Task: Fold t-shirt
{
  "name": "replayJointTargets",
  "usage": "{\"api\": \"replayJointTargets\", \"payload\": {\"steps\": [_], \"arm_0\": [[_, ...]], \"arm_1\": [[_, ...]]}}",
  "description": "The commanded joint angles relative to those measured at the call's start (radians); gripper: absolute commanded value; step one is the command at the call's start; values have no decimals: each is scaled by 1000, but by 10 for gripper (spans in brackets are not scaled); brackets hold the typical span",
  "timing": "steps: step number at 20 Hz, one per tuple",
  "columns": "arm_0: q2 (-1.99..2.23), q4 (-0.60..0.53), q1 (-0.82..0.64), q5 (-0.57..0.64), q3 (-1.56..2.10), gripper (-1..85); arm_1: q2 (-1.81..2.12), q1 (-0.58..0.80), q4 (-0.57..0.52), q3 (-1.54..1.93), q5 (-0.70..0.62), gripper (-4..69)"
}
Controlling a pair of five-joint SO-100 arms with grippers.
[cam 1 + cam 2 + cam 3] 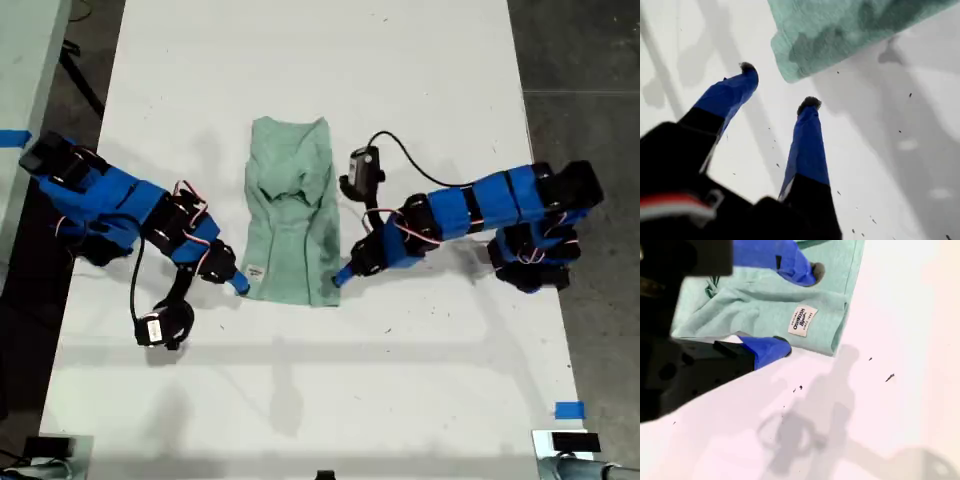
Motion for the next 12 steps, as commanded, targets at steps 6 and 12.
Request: {"api": "replayJointTargets", "payload": {"steps": [6,12], "arm_0": [[-37,-129,-25,32,61,244],[-48,-285,-77,66,204,246]], "arm_1": [[-268,-11,149,-408,-28,264],[-328,-9,155,-422,-6,269]]}}
